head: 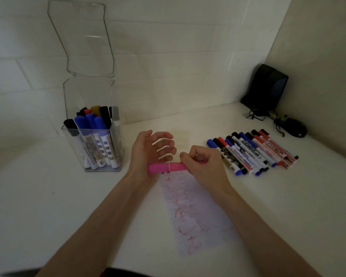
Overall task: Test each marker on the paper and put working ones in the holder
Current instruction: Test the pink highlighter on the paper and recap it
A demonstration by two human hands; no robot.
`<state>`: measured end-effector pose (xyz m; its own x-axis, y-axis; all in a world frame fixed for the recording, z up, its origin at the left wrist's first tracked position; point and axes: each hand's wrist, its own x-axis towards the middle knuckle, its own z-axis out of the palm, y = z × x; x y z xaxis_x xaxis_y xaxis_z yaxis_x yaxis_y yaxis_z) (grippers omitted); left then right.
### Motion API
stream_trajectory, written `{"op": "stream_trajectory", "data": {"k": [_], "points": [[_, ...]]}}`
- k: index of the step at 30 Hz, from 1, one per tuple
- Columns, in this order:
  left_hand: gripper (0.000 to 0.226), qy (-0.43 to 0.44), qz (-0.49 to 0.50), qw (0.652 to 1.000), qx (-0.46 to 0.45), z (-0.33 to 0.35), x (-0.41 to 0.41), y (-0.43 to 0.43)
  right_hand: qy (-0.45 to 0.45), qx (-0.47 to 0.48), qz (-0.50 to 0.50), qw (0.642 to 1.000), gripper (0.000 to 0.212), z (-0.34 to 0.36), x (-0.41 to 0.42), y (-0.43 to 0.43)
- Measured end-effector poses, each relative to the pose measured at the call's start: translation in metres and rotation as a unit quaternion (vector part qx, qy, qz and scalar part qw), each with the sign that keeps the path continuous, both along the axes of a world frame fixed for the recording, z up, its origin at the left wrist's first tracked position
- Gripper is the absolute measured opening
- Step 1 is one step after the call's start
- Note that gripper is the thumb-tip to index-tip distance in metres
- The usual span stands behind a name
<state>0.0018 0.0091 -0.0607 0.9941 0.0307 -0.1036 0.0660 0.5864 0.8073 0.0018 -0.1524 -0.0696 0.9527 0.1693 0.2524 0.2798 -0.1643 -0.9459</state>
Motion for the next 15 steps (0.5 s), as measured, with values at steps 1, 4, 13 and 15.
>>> {"op": "stream_trajectory", "data": {"k": [1, 4, 13, 15], "points": [[0.046, 0.000, 0.001, 1.000, -0.001, 0.000, 0.000, 0.000, 0.002, -0.001, 0.000, 1.000, 0.034, 0.001, 0.000, 0.000], [0.047, -0.006, 0.003, 1.000, 0.000, 0.001, -0.002, 0.001, 0.016, 0.017, -0.008, 1.000, 0.033, 0.003, 0.000, -0.001], [0.036, -0.135, 0.034, 0.951, 0.278, -0.005, -0.015, -0.003, 0.143, 0.154, -0.031, 0.977, 0.029, 0.007, 0.005, -0.005], [0.033, -0.131, 0.059, 0.956, 0.256, -0.004, -0.016, -0.004, 0.160, 0.157, 0.007, 0.974, 0.027, 0.008, 0.005, -0.006]]}}
